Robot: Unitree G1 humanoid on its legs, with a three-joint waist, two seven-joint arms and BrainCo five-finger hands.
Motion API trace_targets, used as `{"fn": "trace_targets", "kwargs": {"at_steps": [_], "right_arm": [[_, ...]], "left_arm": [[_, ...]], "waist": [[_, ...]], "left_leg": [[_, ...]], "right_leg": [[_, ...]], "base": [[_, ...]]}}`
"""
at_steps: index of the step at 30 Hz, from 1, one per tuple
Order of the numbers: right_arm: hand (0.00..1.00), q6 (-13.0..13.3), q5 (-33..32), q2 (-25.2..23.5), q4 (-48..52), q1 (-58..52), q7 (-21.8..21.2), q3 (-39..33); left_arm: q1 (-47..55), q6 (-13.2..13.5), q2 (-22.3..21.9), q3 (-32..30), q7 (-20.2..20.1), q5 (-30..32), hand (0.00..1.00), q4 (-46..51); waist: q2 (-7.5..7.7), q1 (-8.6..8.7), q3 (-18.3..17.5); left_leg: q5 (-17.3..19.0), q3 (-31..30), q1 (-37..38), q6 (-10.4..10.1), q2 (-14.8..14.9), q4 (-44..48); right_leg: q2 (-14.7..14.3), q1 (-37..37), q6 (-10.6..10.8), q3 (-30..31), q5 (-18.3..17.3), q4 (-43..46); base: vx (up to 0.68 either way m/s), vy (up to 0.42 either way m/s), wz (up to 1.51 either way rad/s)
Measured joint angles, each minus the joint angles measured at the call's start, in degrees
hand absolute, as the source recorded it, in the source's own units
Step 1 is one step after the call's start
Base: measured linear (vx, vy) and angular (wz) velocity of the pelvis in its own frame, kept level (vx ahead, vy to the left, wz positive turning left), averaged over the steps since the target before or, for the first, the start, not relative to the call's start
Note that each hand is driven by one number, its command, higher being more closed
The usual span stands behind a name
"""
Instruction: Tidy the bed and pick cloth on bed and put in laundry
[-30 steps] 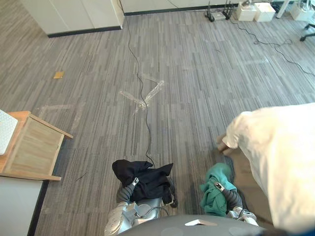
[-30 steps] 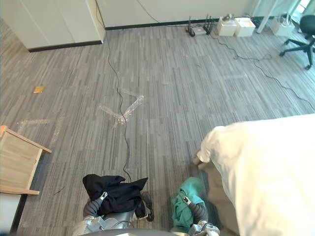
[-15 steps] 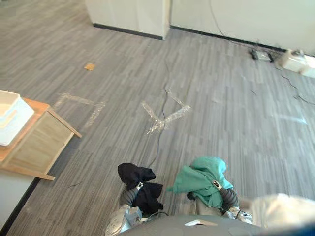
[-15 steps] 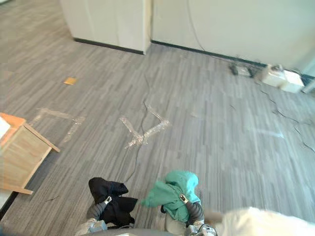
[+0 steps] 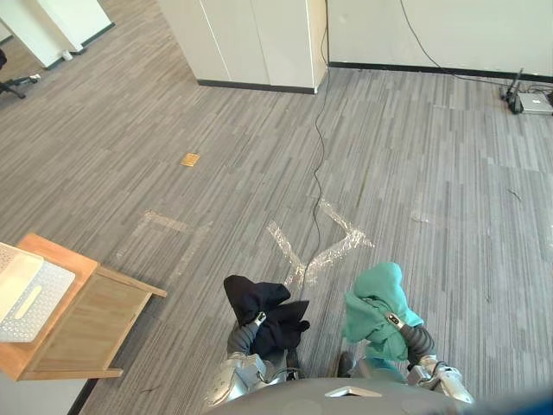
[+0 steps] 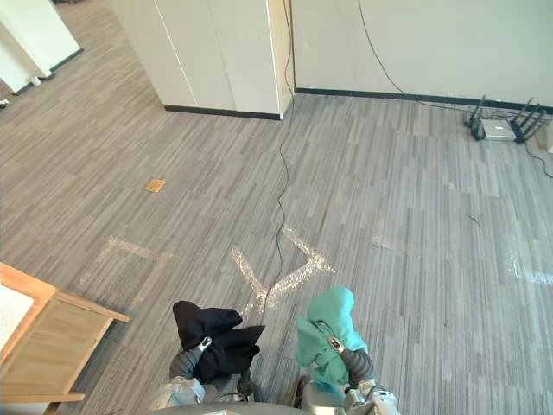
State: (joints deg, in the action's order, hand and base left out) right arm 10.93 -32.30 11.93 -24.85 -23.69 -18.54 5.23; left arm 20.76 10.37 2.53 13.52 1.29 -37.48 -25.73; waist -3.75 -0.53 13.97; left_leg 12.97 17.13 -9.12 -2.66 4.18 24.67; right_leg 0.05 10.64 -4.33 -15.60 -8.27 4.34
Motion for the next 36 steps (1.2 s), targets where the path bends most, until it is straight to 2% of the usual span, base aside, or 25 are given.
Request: {"fn": "trace_targets", "kwargs": {"at_steps": [2,4,5,6,7,8,9,10,11,12,13,15,18,20,21,22,23,24,25,26,28,30,32,34,36], "right_arm": [[1.00,0.0,0.0,0.3,0.4,-1.8,-0.5,-0.1],[1.00,0.0,0.0,0.8,0.4,-3.2,-0.8,0.0],[1.00,0.0,0.0,1.6,-0.1,-3.0,-0.9,1.1],[1.00,0.0,0.0,1.7,-0.3,-2.8,-0.9,1.7],[1.00,-0.1,0.0,1.6,-0.9,-2.2,-0.9,2.2],[1.00,-0.2,0.0,1.3,-1.5,-1.4,-0.6,2.3],[1.00,-0.2,0.0,1.2,-2.1,0.1,-0.2,2.5],[1.00,-0.2,0.1,1.2,-2.1,0.5,-0.1,2.7],[1.00,-0.2,0.3,0.1,-2.1,1.8,0.2,2.7],[1.00,-0.2,1.2,-0.9,-2.1,2.5,0.8,3.4],[1.00,-0.2,1.3,-1.1,-2.1,2.7,0.9,4.0],[1.00,-0.2,1.7,-1.9,-2.0,2.6,1.2,5.0],[1.00,0.0,1.7,-2.4,-1.9,3.1,1.3,6.0],[1.00,0.9,1.5,-2.5,-2.2,3.3,1.3,5.9],[1.00,1.0,1.4,-2.5,-2.2,3.3,1.2,5.8],[1.00,1.1,0.9,-2.5,-2.2,3.5,1.1,5.8],[1.00,1.1,0.9,-2.6,-2.2,3.7,1.2,5.9],[1.00,1.0,0.8,-2.6,-2.2,3.6,1.2,6.1],[1.00,1.0,0.1,-2.6,-2.2,3.2,1.1,6.7],[1.00,0.8,-0.7,-2.4,-2.6,3.4,1.3,6.6],[1.00,0.8,-0.7,-0.7,-1.9,4.6,1.4,5.7],[1.00,0.3,-0.7,0.0,-1.4,5.7,1.7,5.1],[1.00,-0.3,-0.4,-0.4,-0.7,3.8,1.6,4.5],[1.00,-0.5,0.0,-0.4,0.2,2.3,1.1,4.1],[1.00,-0.2,0.0,0.1,1.3,0.9,0.6,2.9]], "left_arm": [[0.3,-0.2,0.2,0.0,1.0,-0.2,1.00,0.9],[0.5,-0.1,0.0,0.1,2.1,-0.3,1.00,1.9],[0.5,-0.1,-0.2,0.0,2.9,-1.6,1.00,2.6],[0.5,-0.2,0.0,-0.2,3.3,-2.0,1.00,3.4],[0.9,-0.5,0.3,-0.6,4.0,-1.9,1.00,4.8],[1.7,-0.6,0.0,-2.1,4.1,-1.9,1.00,5.5],[1.5,-0.8,-0.3,-3.2,4.5,-1.9,1.00,5.0],[1.4,-0.8,-0.1,-3.4,4.9,-1.9,1.00,5.0],[1.3,-0.7,0.2,-3.4,5.5,-1.9,1.00,5.0],[0.7,-0.5,1.2,-3.5,6.0,-1.7,1.00,4.5],[0.6,-0.2,1.4,-3.5,6.4,-1.7,1.00,4.0],[0.7,0.1,1.6,-3.5,7.6,-1.7,1.00,2.6],[1.0,0.3,2.2,-3.5,9.2,-1.6,1.00,1.8],[0.2,0.3,2.9,-3.5,9.0,-1.1,1.00,0.2],[-0.1,0.3,2.9,-3.5,9.0,-0.8,1.00,-0.6],[0.0,0.8,3.1,-4.1,8.8,0.6,1.00,-1.0],[0.2,1.5,3.5,-4.2,8.3,1.1,1.00,-1.6],[0.6,1.7,3.6,-4.4,8.0,1.1,1.00,-1.7],[1.7,2.1,4.2,-4.8,7.3,1.2,1.00,-2.0],[1.8,2.1,3.0,-4.5,6.6,1.1,1.00,-3.3],[2.1,2.0,1.4,-4.0,5.0,1.1,1.00,-3.6],[2.1,1.3,0.0,-3.8,4.1,0.6,1.00,-4.4],[2.0,1.4,0.0,-3.8,3.6,0.6,1.00,-4.3],[1.8,1.7,0.1,-3.4,3.6,1.1,1.00,-3.3],[1.9,1.7,0.1,-2.9,3.1,1.0,1.00,-1.8]], "waist": [[0.55,0.06,0.3],[0.61,-0.18,0.4],[0.80,-1.07,0.3],[1.49,-2.10,-0.1],[2.83,-2.95,-0.7],[4.38,-3.42,-1.7],[4.85,-3.55,-1.9],[5.39,-3.59,-2.0],[5.95,-3.41,-2.2],[6.75,-3.38,-1.8],[6.86,-3.42,-1.6],[6.58,-3.06,-1.4],[5.80,-3.16,-1.0],[5.62,-2.43,-0.9],[5.79,-2.43,-0.9],[6.31,-2.77,-0.8],[6.69,-3.08,-0.6],[6.73,-3.21,-0.6],[7.12,-2.76,-1.0],[3.86,-2.25,-1.5],[0.00,-2.18,-2.5],[-0.76,-1.93,-2.1],[-1.18,-0.89,-1.6],[-1.03,-1.00,-1.5],[-1.07,-1.95,-1.4]], "left_leg": [[-5.3,6.3,-0.2,0.7,-1.2,-10.6],[-7.0,11.6,-1.8,1.9,-0.8,-12.1],[-8.6,13.2,-2.6,4.1,-0.8,-13.1],[-10.7,13.4,-2.9,6.7,-1.1,-12.7],[-11.8,14.2,-2.9,9.0,-2.1,-12.1],[-10.3,13.6,-2.3,10.4,-4.2,-11.8],[-8.9,12.4,-0.6,12.4,-5.7,-12.9],[-8.2,11.6,0.5,13.2,-6.6,-13.3],[-6.6,8.6,2.4,14.0,-8.1,-13.7],[-5.1,5.2,5.4,14.4,-8.9,-13.4],[-4.3,3.2,6.9,14.4,-9.0,-13.5],[-2.5,-2.3,11.0,13.9,-8.3,-14.1],[-0.6,-10.1,16.1,11.7,-5.5,-15.9],[1.1,-17.0,17.3,9.3,-3.0,-16.1],[1.6,-18.4,17.5,8.9,-2.9,-16.1],[3.0,-20.1,18.4,7.7,-3.0,-16.0],[5.1,-21.5,20.0,5.8,-3.2,-15.3],[6.4,-22.2,21.3,5.0,-3.1,-14.9],[10.2,-24.6,23.1,3.4,-2.6,-12.7],[12.5,-25.9,23.4,1.5,0.6,-10.1],[10.9,-25.1,21.7,0.6,3.4,-6.2],[2.7,-21.5,16.1,-0.8,4.5,4.9],[-6.4,-15.8,9.6,-0.6,9.4,19.9],[-3.3,-13.1,4.7,-0.7,9.2,26.6],[-0.5,-9.9,1.1,-0.8,6.6,25.3]], "right_leg": [[-0.2,4.7,1.7,-3.4,-1.1,-3.5],[-1.3,8.2,3.6,-6.5,-2.5,-5.8],[-1.7,9.4,4.9,-7.3,-5.3,-5.1],[-1.0,9.4,4.6,-7.7,-7.0,-4.5],[0.8,8.9,6.5,-8.5,-9.3,-2.1],[4.2,6.6,10.9,-9.3,-11.9,7.1],[8.6,1.2,12.4,-9.7,-12.2,22.6],[10.9,-1.7,12.5,-9.7,-10.5,31.1],[14.4,-6.2,9.8,-9.8,-3.2,44.4],[16.5,-8.5,9.5,-9.1,-3.2,51.3],[16.6,-9.0,9.2,-8.8,-4.0,52.7],[16.2,-11.1,8.4,-8.1,-6.3,52.2],[12.7,-18.8,8.7,-4.5,-8.3,39.0],[8.9,-22.7,10.1,0.9,-2.0,14.8],[9.0,-23.9,10.8,2.8,0.1,9.9],[9.7,-26.9,13.4,7.0,2.5,6.2],[10.6,-28.7,15.2,10.3,3.7,5.1],[10.7,-28.6,15.1,11.3,3.7,5.1],[10.1,-27.3,14.2,13.5,7.2,6.6],[7.8,-26.7,14.9,12.7,9.7,9.9],[6.0,-26.1,13.2,10.6,8.2,11.0],[6.7,-24.1,11.0,7.8,5.8,11.6],[5.7,-16.9,9.8,3.5,2.8,8.9],[5.3,-12.9,9.1,2.2,1.6,6.5],[5.2,-10.8,8.7,1.4,1.2,3.8]], "base": [[0.35,-0.018,0.69],[0.43,0.021,0.81],[0.41,0.043,0.49],[0.43,0.061,0.27],[0.48,0.066,0.17],[0.59,0.126,0.44],[0.51,0.132,0.56],[0.51,0.158,0.82],[0.54,0.114,1.14],[0.56,0.081,1.24],[0.58,0.019,1.45],[0.50,-0.037,1.32],[0.59,-0.156,1.31],[0.54,-0.284,1.46],[0.52,-0.343,1.26],[0.53,-0.396,0.99],[0.55,-0.420,0.88],[0.58,-0.471,0.92],[0.57,-0.466,0.99],[0.54,-0.448,0.94],[0.48,-0.390,0.52],[0.43,-0.385,0.56],[0.41,-0.375,0.85],[0.30,-0.228,0.48],[0.20,-0.124,0.12]]}}
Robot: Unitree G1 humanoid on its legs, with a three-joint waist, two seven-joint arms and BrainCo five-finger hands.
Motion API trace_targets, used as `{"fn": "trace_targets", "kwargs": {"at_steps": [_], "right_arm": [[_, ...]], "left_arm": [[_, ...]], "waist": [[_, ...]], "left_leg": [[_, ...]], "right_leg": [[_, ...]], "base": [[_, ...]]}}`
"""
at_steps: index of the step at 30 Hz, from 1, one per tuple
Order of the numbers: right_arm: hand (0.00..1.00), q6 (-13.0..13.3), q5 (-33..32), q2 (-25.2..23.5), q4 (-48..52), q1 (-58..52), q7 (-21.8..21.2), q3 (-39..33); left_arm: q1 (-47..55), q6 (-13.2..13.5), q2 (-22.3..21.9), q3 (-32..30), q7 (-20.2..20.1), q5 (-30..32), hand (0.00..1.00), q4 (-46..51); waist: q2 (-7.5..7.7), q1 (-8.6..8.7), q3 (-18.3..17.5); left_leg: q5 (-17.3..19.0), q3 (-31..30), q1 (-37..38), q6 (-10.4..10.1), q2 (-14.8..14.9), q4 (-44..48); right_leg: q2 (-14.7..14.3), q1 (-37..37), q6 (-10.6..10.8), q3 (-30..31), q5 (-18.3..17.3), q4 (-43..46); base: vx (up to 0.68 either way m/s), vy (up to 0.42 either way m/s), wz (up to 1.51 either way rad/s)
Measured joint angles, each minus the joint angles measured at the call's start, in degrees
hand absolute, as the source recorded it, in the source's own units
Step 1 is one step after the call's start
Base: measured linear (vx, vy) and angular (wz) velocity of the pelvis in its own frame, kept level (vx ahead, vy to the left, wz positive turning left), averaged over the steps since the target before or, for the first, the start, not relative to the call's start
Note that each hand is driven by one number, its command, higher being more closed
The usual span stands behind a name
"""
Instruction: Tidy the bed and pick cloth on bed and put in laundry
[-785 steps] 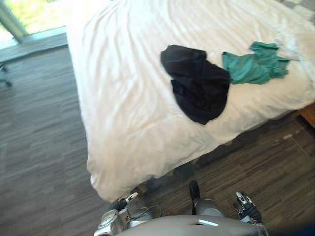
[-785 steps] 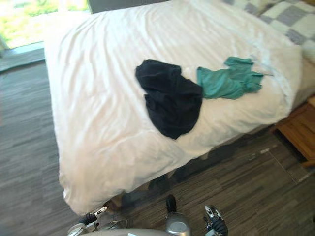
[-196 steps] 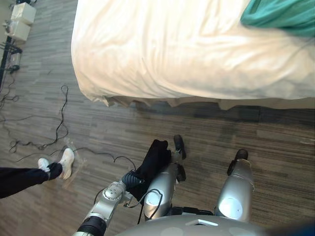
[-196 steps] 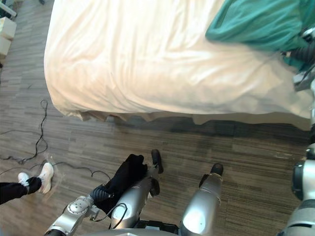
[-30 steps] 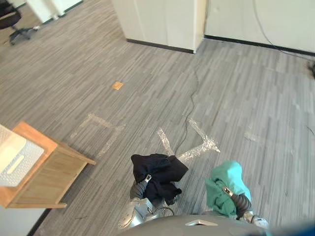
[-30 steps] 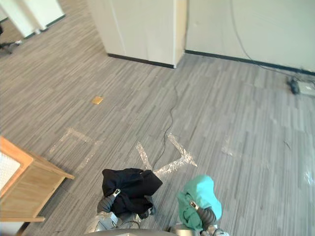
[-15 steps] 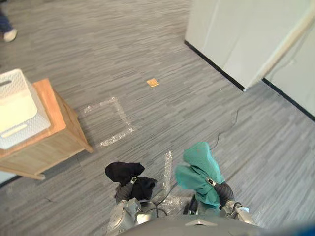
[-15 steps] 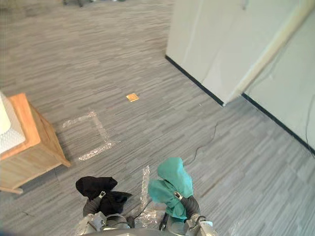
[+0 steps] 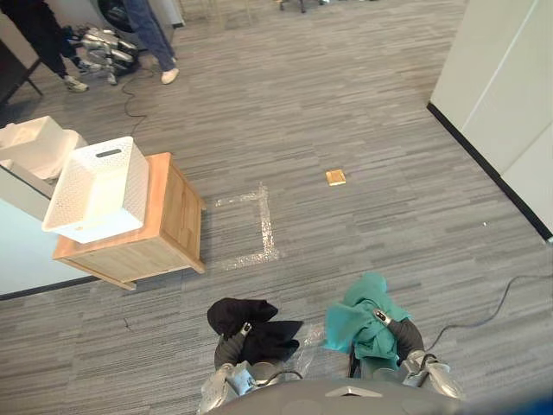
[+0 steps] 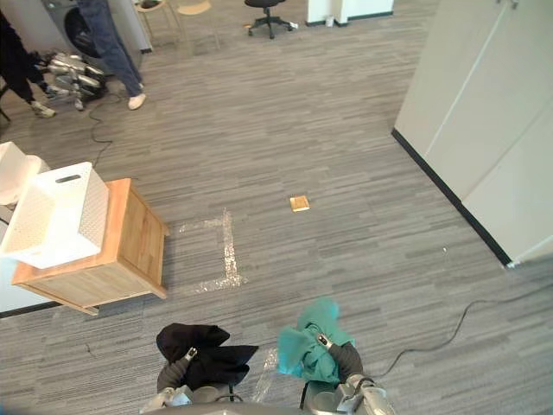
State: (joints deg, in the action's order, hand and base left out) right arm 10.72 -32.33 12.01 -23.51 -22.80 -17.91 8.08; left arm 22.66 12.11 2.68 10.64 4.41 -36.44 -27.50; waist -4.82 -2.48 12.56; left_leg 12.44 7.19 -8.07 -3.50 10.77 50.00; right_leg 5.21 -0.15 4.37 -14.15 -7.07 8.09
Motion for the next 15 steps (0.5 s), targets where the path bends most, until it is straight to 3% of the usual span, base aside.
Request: {"fn": "trace_targets", "kwargs": {"at_steps": [2,4,5,6,8,11,12,13,15], "right_arm": [[1.00,0.2,0.0,0.0,0.0,-1.1,-0.1,-0.7],[1.00,0.4,0.0,0.0,0.2,-2.3,-0.1,-0.7],[1.00,0.4,0.0,-0.1,0.2,-3.2,0.1,-0.6],[1.00,0.5,0.0,0.0,0.1,-3.5,0.2,-0.6],[1.00,1.1,0.0,-0.3,0.3,-3.4,0.6,0.4],[1.00,1.5,-0.1,-0.1,-0.4,-1.6,1.1,2.3],[1.00,1.5,0.0,0.0,-0.6,-1.4,1.2,2.5],[1.00,1.5,0.0,0.0,-0.7,0.5,1.4,3.0],[1.00,1.5,0.0,-0.8,-1.3,1.7,1.6,3.1]], "left_arm": [[0.1,-0.1,0.0,0.3,-0.4,0.0,1.00,1.1],[0.3,0.1,0.0,1.3,-0.9,0.0,1.00,1.8],[0.2,0.6,0.1,1.8,-0.8,0.0,1.00,1.8],[0.2,1.0,0.1,1.9,-0.8,0.0,1.00,1.7],[-0.1,1.2,0.3,2.8,-0.2,0.0,1.00,1.5],[-2.0,1.7,0.6,2.6,0.9,-0.1,1.00,1.5],[-2.1,1.8,0.4,2.3,1.0,-0.1,1.00,1.6],[-1.9,1.7,0.1,1.6,1.2,-0.1,1.00,1.7],[-1.9,1.2,0.6,1.0,2.3,-0.1,1.00,1.9]], "waist": [[0.14,-0.21,0.2],[0.09,-0.07,0.2],[-0.22,-0.15,0.3],[-0.15,-0.40,0.5],[0.42,-0.25,0.1],[2.08,-1.38,0.9],[2.32,-1.67,0.8],[3.17,-1.98,0.4],[4.40,-1.59,-0.2]], "left_leg": [[0.6,4.8,-1.2,0.0,-2.3,-9.4],[-0.3,8.4,-0.6,0.0,-4.9,-25.2],[-3.3,9.0,0.1,-0.2,-5.6,-35.5],[-6.8,9.5,0.9,0.7,-5.6,-37.8],[-7.5,10.9,2.4,1.7,-6.3,-39.2],[-3.9,13.9,1.1,5.3,-6.4,-34.1],[-2.8,14.6,1.1,5.4,-6.6,-33.4],[-1.0,15.0,1.7,6.7,-7.7,-32.7],[0.9,14.2,4.4,8.9,-10.6,-32.4]], "right_leg": [[-0.1,2.6,-0.1,-1.1,0.0,-3.2],[-0.2,4.9,-0.1,-1.9,0.0,-4.9],[-0.7,6.0,0.2,-2.4,-0.2,-5.4],[-1.0,6.9,0.5,-2.3,-0.4,-5.8],[-0.6,8.7,1.3,-2.3,-1.0,-6.4],[1.3,9.2,0.8,-2.3,-1.7,-5.8],[1.9,9.2,0.8,-2.4,-1.8,-5.3],[3.6,9.1,1.8,-2.7,-3.3,-2.7],[9.2,5.3,4.9,-3.5,-5.9,13.8]], "base": [[0.19,-0.047,0.08],[0.24,0.035,0.14],[0.23,0.085,0.05],[0.31,0.120,0.06],[0.26,0.088,0.20],[0.28,0.132,0.11],[0.31,0.122,-0.21],[0.44,0.158,-0.01],[0.42,0.146,0.23]]}}
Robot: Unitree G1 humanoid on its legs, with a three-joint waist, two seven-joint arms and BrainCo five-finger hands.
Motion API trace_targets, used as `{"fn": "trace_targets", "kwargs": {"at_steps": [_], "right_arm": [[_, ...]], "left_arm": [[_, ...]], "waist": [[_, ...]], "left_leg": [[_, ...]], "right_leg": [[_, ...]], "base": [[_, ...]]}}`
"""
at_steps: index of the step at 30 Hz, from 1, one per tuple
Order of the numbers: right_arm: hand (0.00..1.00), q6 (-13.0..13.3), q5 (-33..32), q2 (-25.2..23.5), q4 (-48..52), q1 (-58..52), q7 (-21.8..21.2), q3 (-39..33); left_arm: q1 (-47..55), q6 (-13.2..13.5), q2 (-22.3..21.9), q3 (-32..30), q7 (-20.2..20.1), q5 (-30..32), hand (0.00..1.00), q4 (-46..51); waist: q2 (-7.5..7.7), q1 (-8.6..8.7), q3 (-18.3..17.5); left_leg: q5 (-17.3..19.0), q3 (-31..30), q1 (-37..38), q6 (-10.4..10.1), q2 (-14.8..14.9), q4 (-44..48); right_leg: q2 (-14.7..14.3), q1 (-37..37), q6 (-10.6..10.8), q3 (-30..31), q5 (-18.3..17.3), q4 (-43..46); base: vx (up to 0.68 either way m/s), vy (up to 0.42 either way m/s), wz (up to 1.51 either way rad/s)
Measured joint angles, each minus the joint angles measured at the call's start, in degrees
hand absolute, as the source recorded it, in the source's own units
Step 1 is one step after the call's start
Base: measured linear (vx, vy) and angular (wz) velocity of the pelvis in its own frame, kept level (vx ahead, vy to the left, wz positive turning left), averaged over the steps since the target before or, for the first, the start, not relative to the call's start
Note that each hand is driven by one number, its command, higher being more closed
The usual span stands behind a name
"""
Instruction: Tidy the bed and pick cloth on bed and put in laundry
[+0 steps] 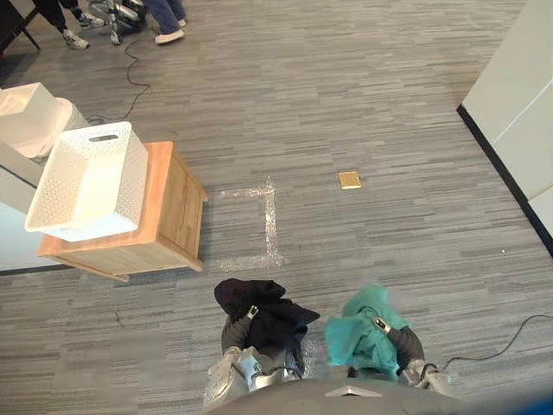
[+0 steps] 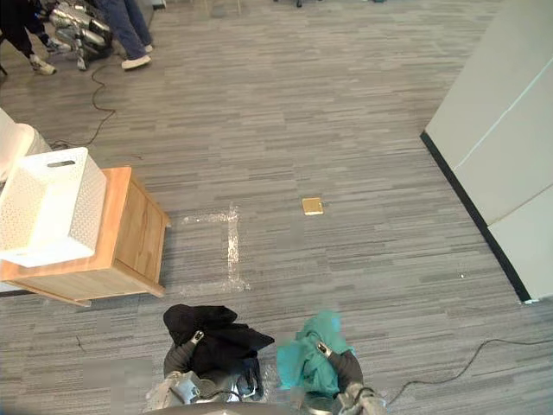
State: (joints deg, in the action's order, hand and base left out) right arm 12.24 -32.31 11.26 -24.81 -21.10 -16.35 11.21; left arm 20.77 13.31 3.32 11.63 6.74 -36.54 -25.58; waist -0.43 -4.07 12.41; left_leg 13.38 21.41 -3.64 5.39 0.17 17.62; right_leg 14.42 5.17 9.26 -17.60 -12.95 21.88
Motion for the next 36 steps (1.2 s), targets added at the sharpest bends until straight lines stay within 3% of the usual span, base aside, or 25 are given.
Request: {"fn": "trace_targets", "kwargs": {"at_steps": [1,2,4,5,7,10,12,13,14,15,18,21,22,23,24,25,26,28,29,31,32,33,36], "right_arm": [[1.00,0.0,0.0,-0.7,-0.2,0.4,0.3,0.1],[1.00,0.0,0.7,-2.0,-1.2,1.2,0.7,0.1],[1.00,0.0,2.2,-3.2,-1.6,0.9,1.2,0.2],[1.00,0.0,2.2,-3.6,-1.6,0.9,1.6,0.7],[1.00,0.0,2.2,-3.6,-1.5,1.0,1.7,0.6],[1.00,0.8,2.2,-3.6,-1.7,1.0,1.0,0.5],[1.00,0.8,2.1,-3.6,-2.0,0.4,0.4,0.4],[1.00,0.7,2.1,-3.7,-2.1,0.2,0.3,0.4],[1.00,0.7,2.0,-4.2,-2.1,-0.7,0.2,0.4],[1.00,1.0,2.0,-4.7,-2.5,-0.7,0.3,-0.5],[1.00,1.2,2.1,-1.7,-3.2,1.5,0.3,-2.0],[1.00,0.6,2.2,-1.1,-3.5,2.7,-0.2,-2.1],[1.00,0.3,2.2,-1.1,-3.5,3.3,-0.9,-2.1],[1.00,-0.1,2.3,-1.1,-3.3,3.3,-1.7,-2.1],[1.00,-0.6,2.3,-1.1,-3.3,3.3,-2.1,-2.0],[1.00,-1.4,3.5,-1.6,-3.3,2.8,-3.1,-1.9],[1.00,-1.5,3.8,-1.5,-3.4,2.7,-3.2,-2.2],[1.00,-1.5,4.0,-1.1,-3.5,3.2,-3.4,-3.0],[1.00,-1.4,4.4,-1.1,-3.5,3.6,-3.5,-3.1],[1.00,-1.4,4.4,-1.2,-3.4,4.8,-3.5,-3.0],[1.00,-1.4,4.4,-1.0,-3.3,4.9,-3.1,-2.8],[1.00,-1.5,4.4,-0.7,-3.6,5.0,-2.9,-2.7],[1.00,-1.8,4.4,-1.2,-2.9,6.4,-2.2,0.1]], "left_arm": [[0.0,-0.4,0.6,-0.6,-0.1,0.0,1.00,0.1],[0.2,-0.6,1.4,-0.5,-0.1,0.2,1.00,0.3],[0.3,-0.7,2.6,-0.3,-0.1,0.5,1.00,0.3],[0.9,-0.6,3.1,-0.3,0.0,1.6,1.00,1.2],[1.0,-0.4,3.2,0.2,0.1,2.0,1.00,2.2],[0.0,-0.3,3.6,0.8,1.1,2.3,1.00,2.2],[-1.1,-0.1,4.2,0.7,1.1,2.3,1.00,1.6],[-1.3,0.1,4.3,0.7,1.1,2.3,1.00,1.5],[-1.0,1.0,5.1,0.7,0.7,2.3,1.00,1.1],[-1.7,1.2,5.0,1.0,0.6,2.3,1.00,-0.7],[-0.6,2.7,3.2,2.4,-0.7,2.2,1.00,-1.5],[0.1,3.6,2.9,1.8,-1.6,1.2,1.00,-1.5],[0.0,3.6,2.3,1.6,-1.6,0.9,1.00,-1.4],[0.0,3.6,1.9,1.7,-1.7,0.8,1.00,-1.4],[0.2,3.5,1.7,1.8,-1.8,0.8,1.00,-1.3],[0.8,3.0,0.9,2.1,-1.9,0.7,1.00,-0.4],[0.8,3.0,0.9,2.3,-2.0,0.7,1.00,-0.3],[1.0,3.0,0.9,2.6,-2.4,0.7,1.00,0.2],[2.0,3.0,1.0,2.5,-2.5,0.7,1.00,1.6],[3.1,2.9,0.8,2.5,-2.5,0.8,1.00,2.8],[3.8,2.5,0.2,2.6,-2.3,1.4,1.00,3.5],[4.0,2.4,0.0,2.6,-1.8,1.5,1.00,3.6],[3.4,2.4,0.5,1.7,-1.4,1.8,1.00,3.6]], "waist": [[1.37,-0.21,-0.6],[2.46,0.36,-1.0],[2.58,1.13,-0.8],[2.47,1.51,-0.7],[1.94,1.59,-0.4],[0.87,3.38,0.1],[0.81,4.38,0.5],[1.35,4.40,0.4],[3.29,4.44,0.7],[2.67,4.91,1.7],[-2.24,4.47,1.9],[-2.22,4.32,1.8],[-1.85,4.17,1.8],[-2.20,4.21,2.0],[-2.12,4.20,2.2],[-2.02,3.79,2.4],[-2.01,3.54,2.4],[-2.25,3.12,2.3],[-2.33,3.00,2.3],[-2.29,2.95,2.3],[-2.56,3.13,2.2],[-2.56,2.65,2.0],[0.62,1.18,1.1]], "left_leg": [[1.2,-0.8,1.7,0.3,-2.3,-0.5],[2.1,-2.9,4.3,1.0,-4.0,-1.3],[3.0,-6.4,7.0,1.6,-4.4,-1.8],[2.9,-9.5,10.2,1.6,-4.1,-3.8],[2.9,-12.3,13.2,1.5,-3.0,-5.9],[2.8,-17.8,16.4,0.3,0.3,-7.1],[3.8,-22.1,17.6,-1.9,2.3,-7.5],[4.2,-22.4,17.9,-3.0,2.2,-7.5],[5.9,-23.0,19.6,-6.0,1.5,-7.4],[7.5,-24.3,22.1,-8.3,2.6,-6.8],[5.6,-24.3,22.6,-10.2,7.2,-4.4],[3.0,-23.1,18.9,-10.7,8.4,1.8],[0.4,-21.6,14.1,-10.2,8.9,9.7],[-4.6,-19.1,8.4,-9.9,11.0,19.0],[-7.1,-17.7,6.3,-9.9,12.2,23.0],[-6.2,-13.1,2.3,-8.8,15.5,30.7],[-4.7,-11.4,1.3,-8.6,16.0,31.5],[-1.5,-7.2,-0.5,-8.1,15.8,30.4],[0.3,-2.3,-1.6,-7.7,14.8,25.6],[0.3,2.8,-1.5,-7.4,12.6,16.5],[-3.1,6.4,-1.2,-7.2,9.4,4.5],[-6.1,7.4,-0.7,-1.5,8.2,-0.1],[-7.2,7.8,0.7,-1.1,4.2,-4.2]], "right_leg": [[4.7,-5.9,0.1,0.3,0.0,15.7],[8.3,-10.6,-1.7,1.2,4.2,28.0],[9.2,-13.5,-2.7,1.7,2.8,36.5],[8.1,-15.8,-3.5,1.4,0.3,38.0],[5.3,-17.8,-4.2,1.2,-1.7,34.7],[-2.2,-20.2,-4.8,3.0,-1.7,16.0],[-7.8,-20.6,-3.6,12.0,7.8,-6.8],[-8.1,-20.3,-2.9,14.7,10.5,-11.7],[-7.1,-19.1,-2.2,18.7,13.9,-16.9],[-7.2,-17.1,-4.2,18.2,21.7,-13.9],[-9.3,-16.9,-6.6,13.7,14.2,-5.3],[-8.5,-16.9,-7.4,10.8,9.5,-2.3],[-8.3,-16.2,-7.8,9.4,9.1,-3.6],[-8.2,-13.3,-8.0,7.5,9.3,-6.9],[-8.4,-11.4,-8.2,6.5,9.3,-8.7],[-8.4,-6.7,-9.7,3.5,9.0,-11.7],[-8.2,-5.5,-9.9,2.6,8.8,-12.3],[-8.0,-2.4,-9.9,1.0,8.2,-14.1],[-8.0,-0.1,-9.7,-0.8,7.7,-15.4],[-7.7,2.0,-9.4,-2.7,6.9,-15.9],[-7.6,3.3,-7.9,-5.1,5.6,-15.7],[-7.7,3.6,-7.1,-5.3,4.6,-15.0],[-5.6,4.4,-5.1,-5.9,4.5,-16.1]], "base": [[0.41,0.109,0.55],[0.43,0.089,0.69],[0.50,0.031,1.00],[0.46,-0.018,1.13],[0.40,-0.063,0.91],[0.45,-0.189,1.14],[0.42,-0.273,1.18],[0.45,-0.331,1.12],[0.56,-0.448,1.19],[0.56,-0.445,1.17],[0.41,-0.326,0.70],[0.25,-0.255,0.56],[0.16,-0.256,0.61],[0.17,-0.234,0.64],[0.27,-0.214,0.93],[0.25,-0.143,0.77],[0.25,-0.142,0.75],[0.20,-0.071,0.49],[0.24,-0.022,0.60],[0.22,0.055,0.66],[0.19,0.096,0.66],[0.20,0.107,0.56],[0.26,0.083,0.24]]}}
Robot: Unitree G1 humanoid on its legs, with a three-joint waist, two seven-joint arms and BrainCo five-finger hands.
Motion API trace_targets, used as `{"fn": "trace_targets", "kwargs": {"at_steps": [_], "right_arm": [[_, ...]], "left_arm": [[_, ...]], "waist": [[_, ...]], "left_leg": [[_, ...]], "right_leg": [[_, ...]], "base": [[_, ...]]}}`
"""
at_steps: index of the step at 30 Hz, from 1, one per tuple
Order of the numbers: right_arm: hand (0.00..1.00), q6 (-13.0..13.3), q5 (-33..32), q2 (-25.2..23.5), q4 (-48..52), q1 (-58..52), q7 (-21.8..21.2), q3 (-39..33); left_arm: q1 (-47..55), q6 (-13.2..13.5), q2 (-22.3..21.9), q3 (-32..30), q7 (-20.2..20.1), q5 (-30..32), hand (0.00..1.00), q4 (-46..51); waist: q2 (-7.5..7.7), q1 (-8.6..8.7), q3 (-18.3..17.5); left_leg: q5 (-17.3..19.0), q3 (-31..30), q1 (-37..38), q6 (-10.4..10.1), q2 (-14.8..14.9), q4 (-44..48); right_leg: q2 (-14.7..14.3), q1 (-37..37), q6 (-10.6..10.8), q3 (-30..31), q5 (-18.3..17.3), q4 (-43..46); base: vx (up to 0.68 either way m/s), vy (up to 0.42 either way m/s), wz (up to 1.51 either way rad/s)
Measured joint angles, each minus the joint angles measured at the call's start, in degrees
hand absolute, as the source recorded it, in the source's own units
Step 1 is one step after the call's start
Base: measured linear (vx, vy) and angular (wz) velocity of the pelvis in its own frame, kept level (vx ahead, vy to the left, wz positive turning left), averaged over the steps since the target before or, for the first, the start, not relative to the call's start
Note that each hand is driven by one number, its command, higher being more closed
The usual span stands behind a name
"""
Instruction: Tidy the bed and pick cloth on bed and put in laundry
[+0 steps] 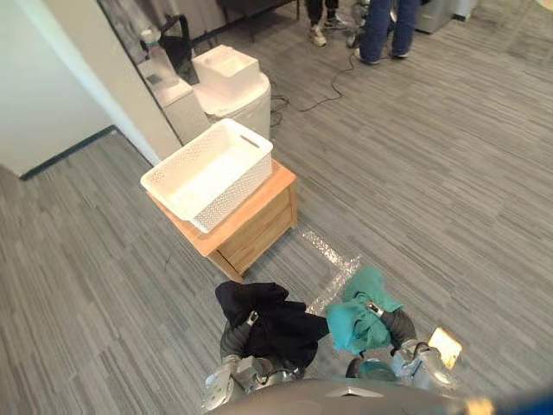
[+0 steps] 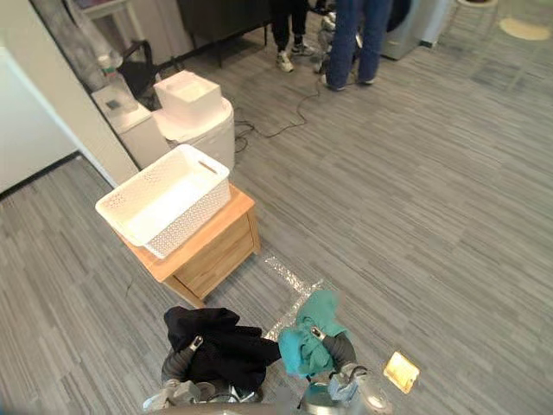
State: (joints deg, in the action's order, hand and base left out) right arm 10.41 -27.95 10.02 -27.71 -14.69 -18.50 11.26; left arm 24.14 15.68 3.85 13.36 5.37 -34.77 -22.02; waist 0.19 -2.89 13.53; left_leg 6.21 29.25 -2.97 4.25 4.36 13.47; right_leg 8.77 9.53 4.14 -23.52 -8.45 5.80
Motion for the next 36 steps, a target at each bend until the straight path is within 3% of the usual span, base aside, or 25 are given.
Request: {"fn": "trace_targets", "kwargs": {"at_steps": [2,4,5,6,7,8,9,10,12,14,16,18,19,21,22,23,24,25,26,27,29,30,32,34,36], "right_arm": [[1.00,0.0,0.0,0.0,-0.6,1.5,0.1,0.8],[1.00,0.0,0.0,0.0,-0.6,2.1,0.1,1.3],[1.00,0.0,0.0,0.1,-0.7,2.6,0.2,2.0],[1.00,0.1,-0.1,-0.3,-1.3,3.5,0.4,2.4],[1.00,0.1,-0.1,-0.3,-1.4,3.5,0.6,2.4],[1.00,0.5,-0.1,-0.6,-1.5,3.5,1.1,2.4],[1.00,0.9,-0.1,-1.1,-1.7,2.7,1.6,2.4],[1.00,1.3,-0.1,-1.4,-2.4,2.3,1.8,2.6],[1.00,1.5,-0.1,-2.3,-3.8,1.4,2.3,2.6],[1.00,2.6,-0.2,-2.5,-3.6,1.2,2.1,2.3],[1.00,3.2,-0.7,-2.8,-3.0,1.3,1.3,1.6],[1.00,3.4,-0.8,-2.9,-2.0,1.4,0.8,1.0],[1.00,3.5,-1.1,-2.9,-1.3,1.7,0.8,0.5],[1.00,3.5,-1.2,-3.0,-1.2,2.1,0.9,0.5],[1.00,3.4,-1.2,-3.2,-1.2,2.4,1.0,0.7],[1.00,3.5,-1.3,-3.8,-1.2,2.4,1.2,1.1],[1.00,3.5,-1.6,-3.9,-1.4,3.0,1.4,1.0],[1.00,3.5,-2.6,-2.9,-1.4,4.1,1.8,0.8],[1.00,3.5,-2.9,-2.1,-1.4,5.7,1.8,0.7],[1.00,3.5,-2.9,-1.9,-1.4,7.1,1.9,0.3],[1.00,3.5,-2.9,-2.4,-1.6,8.0,2.1,-0.6],[1.00,3.5,-2.8,-2.8,-1.6,7.7,2.1,-1.0],[1.00,3.5,-2.6,-2.9,-1.6,6.5,2.0,-1.8],[1.00,3.3,-2.1,-2.6,-1.6,4.6,2.3,-2.6],[1.00,3.1,-2.1,-2.3,-1.5,4.0,3.3,-4.2]], "left_arm": [[-0.3,0.0,0.3,-0.1,0.0,0.1,1.00,0.0],[-0.5,0.0,-0.2,-0.7,0.0,0.7,1.00,0.7],[-0.6,0.3,-0.5,-1.5,0.0,1.2,1.00,1.3],[-1.5,0.2,-0.3,-1.5,0.0,2.9,1.00,1.5],[-2.0,0.0,-0.3,-1.4,-0.1,3.2,1.00,1.5],[-2.5,0.0,0.1,-1.4,-0.1,4.8,1.00,2.3],[-2.8,0.0,1.2,-1.2,-0.1,5.7,1.00,3.9],[-2.9,0.1,1.9,-1.1,-0.1,6.4,1.00,4.1],[-3.1,0.0,3.1,-1.2,0.1,7.1,1.00,4.4],[-3.6,-0.1,4.0,-1.1,1.0,7.1,1.00,4.6],[-3.8,-0.6,4.1,-1.0,1.4,7.1,1.00,4.6],[-4.4,-1.7,4.4,-0.5,1.4,7.0,1.00,4.5],[-5.3,-2.0,4.5,0.2,1.3,7.0,1.00,4.4],[-5.3,-2.0,4.5,0.2,1.2,7.1,1.00,4.4],[-4.6,-2.0,4.9,0.4,1.2,7.1,1.00,4.4],[-3.6,-1.9,5.9,0.8,1.2,7.1,1.00,4.5],[-3.7,-1.9,6.3,1.3,1.3,7.2,1.00,3.6],[-4.2,-2.0,5.2,2.1,1.3,7.2,1.00,2.6],[-4.3,-1.7,4.4,2.7,1.2,7.2,1.00,2.6],[-4.6,-1.6,3.7,3.1,1.2,7.1,1.00,2.0],[-6.2,-1.5,3.1,3.7,1.1,6.6,1.00,-0.7],[-6.3,-1.5,2.9,3.8,0.9,6.3,1.00,-0.9],[-6.3,-1.5,2.7,4.1,0.0,6.1,1.00,-0.9],[-6.3,-1.5,1.6,4.1,-1.3,6.2,1.00,-0.9],[-5.7,-1.8,1.0,4.2,-2.9,6.1,1.00,-0.9]], "waist": [[0.46,0.15,0.3],[0.52,0.02,0.3],[0.87,-0.26,0.4],[0.95,-0.09,0.5],[1.06,0.03,0.5],[1.66,0.30,0.6],[2.99,1.12,1.1],[3.55,1.53,1.2],[3.63,2.52,1.2],[3.06,2.72,1.3],[2.38,3.45,1.2],[1.03,3.73,1.3],[-0.05,4.13,1.8],[0.29,4.23,1.9],[1.20,3.97,2.0],[2.65,3.89,1.9],[2.44,4.34,2.3],[-0.46,4.76,2.1],[-2.33,4.81,2.2],[-3.29,4.94,2.5],[-2.86,5.03,2.1],[-2.45,5.12,2.4],[-2.60,5.27,2.3],[-2.74,5.30,2.3],[-3.43,5.24,1.9]], "left_leg": [[0.9,0.3,0.0,1.9,-0.5,1.8],[2.8,1.4,1.1,1.8,-0.9,2.9],[5.1,1.6,1.5,1.5,-1.1,2.8],[7.4,1.1,2.3,1.0,-2.0,3.2],[8.1,0.4,2.5,1.4,-2.6,3.2],[8.6,-0.9,3.2,1.5,-4.1,2.8],[9.1,-3.5,4.6,1.9,-5.7,2.3],[9.2,-4.8,5.3,2.1,-6.2,2.2],[9.3,-9.0,7.1,2.7,-6.3,1.7],[9.1,-12.9,9.5,1.7,-5.3,0.0],[8.9,-15.9,11.2,0.9,-4.4,-1.6],[8.6,-19.0,13.1,-0.3,-3.2,-3.4],[8.7,-22.1,14.4,-1.7,-2.0,-4.4],[9.3,-24.1,15.8,-3.4,-1.8,-4.6],[10.6,-24.8,17.8,-5.7,-2.0,-4.6],[11.7,-25.3,19.4,-7.4,-2.5,-4.4],[13.3,-25.5,20.6,-8.6,-1.6,-3.8],[13.7,-24.9,20.1,-9.3,1.4,-3.0],[13.7,-24.1,19.7,-9.5,3.2,-3.2],[12.7,-23.3,19.7,-10.1,4.2,-3.3],[9.4,-22.8,15.9,-9.2,4.7,2.5],[7.1,-21.4,12.7,-7.2,5.4,9.1],[3.3,-19.0,9.1,-7.1,7.3,16.9],[5.0,-16.9,7.5,-7.0,7.5,18.0],[6.8,-13.6,6.0,-7.1,5.3,11.8]], "right_leg": [[0.8,1.6,0.7,-0.3,0.5,-1.2],[2.0,2.6,1.2,-0.1,0.2,0.0],[3.1,1.8,2.2,-0.2,-1.8,3.7],[5.5,-0.6,3.2,0.0,-5.3,12.1],[7.2,-3.0,2.8,0.2,-6.0,18.3],[11.1,-8.4,0.7,1.4,-4.9,31.8],[13.9,-12.4,-1.3,3.5,-1.0,42.3],[14.3,-14.1,-1.9,5.4,1.9,46.0],[12.6,-16.6,-1.7,8.7,-1.7,50.4],[8.1,-19.5,-1.8,10.0,-5.5,45.9],[4.0,-21.3,-1.1,11.2,-6.0,36.7],[-0.8,-22.8,-0.1,14.6,-4.2,23.8],[-4.0,-23.2,0.1,18.3,1.3,11.9],[-4.6,-23.1,1.4,21.7,7.0,3.3],[-4.0,-22.7,1.8,23.4,9.9,0.5],[-2.6,-22.2,2.2,23.8,12.5,0.8],[-3.0,-22.2,0.9,22.6,16.0,4.5],[-4.9,-22.6,-0.3,20.5,12.7,7.1],[-5.9,-23.3,-0.9,19.2,11.2,8.1],[-6.5,-23.7,-1.5,18.2,9.9,9.2],[-5.8,-23.7,-2.7,16.8,7.8,10.3],[-5.4,-22.3,-3.0,16.1,7.5,9.1],[-5.3,-18.4,-3.0,14.2,7.5,5.2],[-5.4,-14.9,-3.1,13.1,7.5,1.9],[-5.4,-12.7,-2.8,13.1,7.6,-0.9]], "base": [[0.27,0.067,0.18],[0.25,0.111,0.02],[0.18,0.120,0.01],[0.11,0.089,0.13],[0.11,0.088,0.40],[0.12,0.084,0.72],[0.15,0.081,0.86],[0.23,0.048,1.14],[0.26,0.007,1.01],[0.28,-0.026,0.85],[0.30,-0.071,0.93],[0.44,-0.160,1.04],[0.40,-0.182,1.01],[0.44,-0.269,0.99],[0.44,-0.325,0.89],[0.45,-0.378,0.90],[0.38,-0.383,0.81],[0.37,-0.378,0.65],[0.31,-0.321,0.44],[0.29,-0.285,0.35],[0.27,-0.320,0.35],[0.17,-0.255,0.32],[0.16,-0.194,0.47],[0.18,-0.125,0.42],[0.15,-0.053,0.10]]}}
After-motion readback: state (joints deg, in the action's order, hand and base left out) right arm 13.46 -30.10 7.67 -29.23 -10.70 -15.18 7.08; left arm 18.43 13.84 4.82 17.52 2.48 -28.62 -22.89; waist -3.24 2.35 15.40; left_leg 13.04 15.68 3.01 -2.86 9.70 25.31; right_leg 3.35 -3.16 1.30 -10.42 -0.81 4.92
